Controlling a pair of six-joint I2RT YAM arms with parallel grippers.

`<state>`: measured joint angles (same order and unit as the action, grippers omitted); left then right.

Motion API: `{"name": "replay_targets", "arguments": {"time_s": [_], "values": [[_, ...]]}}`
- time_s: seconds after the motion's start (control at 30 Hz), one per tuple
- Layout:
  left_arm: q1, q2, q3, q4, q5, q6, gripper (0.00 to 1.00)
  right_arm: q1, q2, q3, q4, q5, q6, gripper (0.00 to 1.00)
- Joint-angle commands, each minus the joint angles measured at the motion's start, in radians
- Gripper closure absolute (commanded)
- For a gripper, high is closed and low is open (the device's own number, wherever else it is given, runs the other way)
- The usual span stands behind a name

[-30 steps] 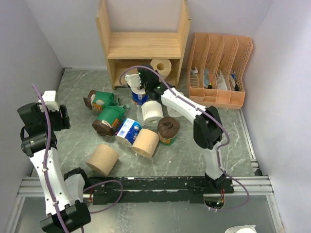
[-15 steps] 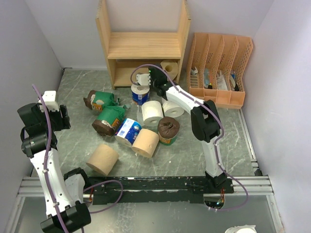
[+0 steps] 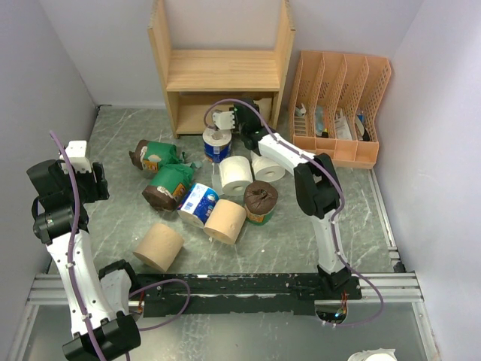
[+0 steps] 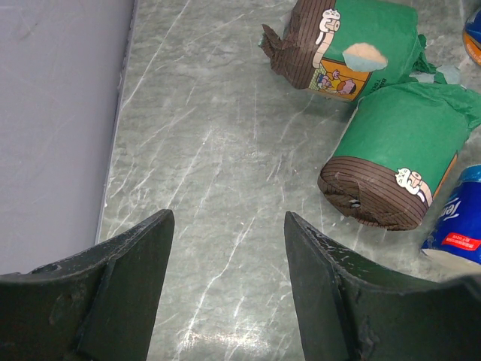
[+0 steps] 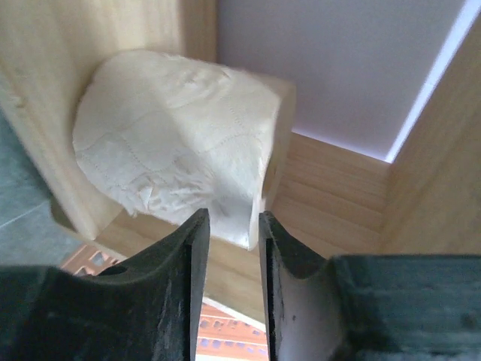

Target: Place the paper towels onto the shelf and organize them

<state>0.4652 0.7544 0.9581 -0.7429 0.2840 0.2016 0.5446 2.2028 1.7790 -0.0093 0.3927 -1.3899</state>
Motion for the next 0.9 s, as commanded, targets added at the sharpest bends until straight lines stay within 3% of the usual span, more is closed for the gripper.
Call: {"name": "replay_targets", "arguments": {"time_s": [0.0,0.23,0.33,0.43,0.5,0.53,0.6,0.73,0.87], "values": [[-0.003,-0.014,-0.004,0.033,-0.014,-0.008,0.28,-0.018,-0.012,0.029,0.092,0.037,-0.020,0.66],[-0.003,-0.015,-0.004,0.032,-0.015,-0.008,0.28,0.003,-0.064,-0.016,0.152,0.058,-0.009,0.59],[-0.003,-0.014,-0.004,0.031,-0.015,-0.008,0.28,0.047,-0.166,-0.091,0.167,0.074,0.035,0.57],[-0.003,-0.014,-0.002,0.030,-0.016,-0.008,0.29,0.117,-0.323,-0.173,0.094,0.089,0.125,0.43],[-0.003,-0.014,-0.003,0.030,-0.016,-0.009,0.27,0.168,-0.427,-0.213,-0.065,0.079,0.199,0.30],[-0.002,-0.014,-0.002,0.030,-0.020,-0.011,0.22,0.185,-0.478,-0.219,-0.189,0.049,0.239,0.29],[-0.002,-0.012,-0.004,0.031,-0.023,-0.013,0.18,0.187,-0.553,-0.205,-0.467,-0.050,0.339,0.29],[-0.002,-0.009,-0.005,0.034,-0.021,-0.011,0.17,0.176,-0.672,-0.239,-0.935,-0.241,0.382,0.31],[-0.002,-0.010,-0.005,0.033,-0.019,-0.010,0.17,0.176,-0.716,-0.220,-1.254,-0.481,0.414,0.29]]}}
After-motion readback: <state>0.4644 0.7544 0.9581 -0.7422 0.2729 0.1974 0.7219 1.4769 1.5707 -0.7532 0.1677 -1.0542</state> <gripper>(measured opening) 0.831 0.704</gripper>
